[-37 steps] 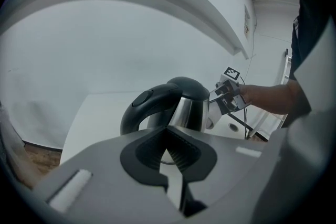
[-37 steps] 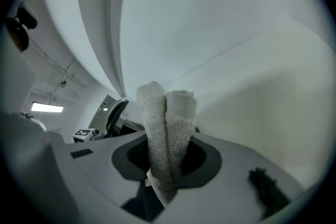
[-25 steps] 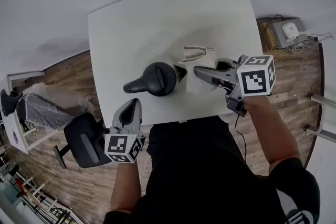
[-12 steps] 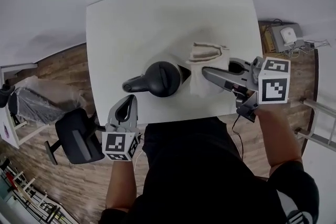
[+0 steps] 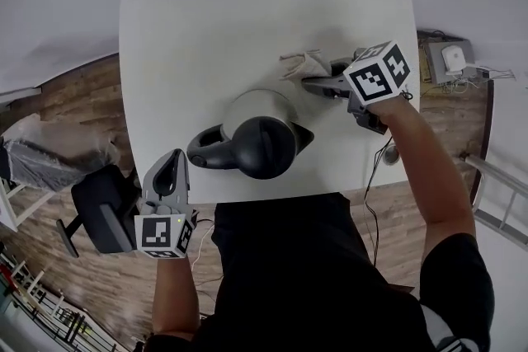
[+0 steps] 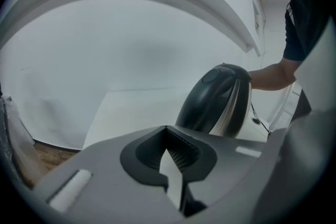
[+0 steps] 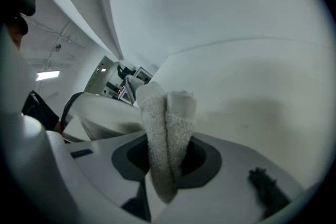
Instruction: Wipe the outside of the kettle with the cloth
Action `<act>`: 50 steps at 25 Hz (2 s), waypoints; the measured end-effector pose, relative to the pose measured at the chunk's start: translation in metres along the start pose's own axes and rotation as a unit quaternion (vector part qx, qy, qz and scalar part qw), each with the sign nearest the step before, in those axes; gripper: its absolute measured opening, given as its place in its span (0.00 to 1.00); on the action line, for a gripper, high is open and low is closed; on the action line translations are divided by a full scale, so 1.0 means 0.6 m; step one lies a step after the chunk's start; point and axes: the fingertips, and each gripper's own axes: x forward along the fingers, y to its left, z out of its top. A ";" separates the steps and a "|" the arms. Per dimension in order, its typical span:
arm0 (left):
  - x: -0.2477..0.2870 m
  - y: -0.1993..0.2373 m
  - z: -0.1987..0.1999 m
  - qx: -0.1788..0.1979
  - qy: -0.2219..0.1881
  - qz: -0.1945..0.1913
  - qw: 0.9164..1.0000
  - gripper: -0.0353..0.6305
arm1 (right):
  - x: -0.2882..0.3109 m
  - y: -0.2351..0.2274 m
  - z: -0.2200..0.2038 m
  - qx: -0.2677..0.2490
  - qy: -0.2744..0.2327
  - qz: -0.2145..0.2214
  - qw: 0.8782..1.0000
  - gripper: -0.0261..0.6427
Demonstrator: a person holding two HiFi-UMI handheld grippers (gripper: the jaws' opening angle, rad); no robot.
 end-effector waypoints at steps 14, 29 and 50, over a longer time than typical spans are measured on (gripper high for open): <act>0.047 -0.001 0.014 0.012 -0.010 -0.081 0.997 0.06 | -0.019 0.104 0.040 -0.075 0.056 0.007 0.996 0.19; 0.030 0.013 0.050 0.025 -0.044 -0.092 0.995 0.06 | -0.120 0.264 0.085 -0.232 0.091 -0.019 0.968 0.19; 0.003 0.047 -0.017 -0.005 -0.043 -0.075 0.996 0.06 | 0.188 0.098 0.082 -0.429 0.438 0.005 0.790 0.19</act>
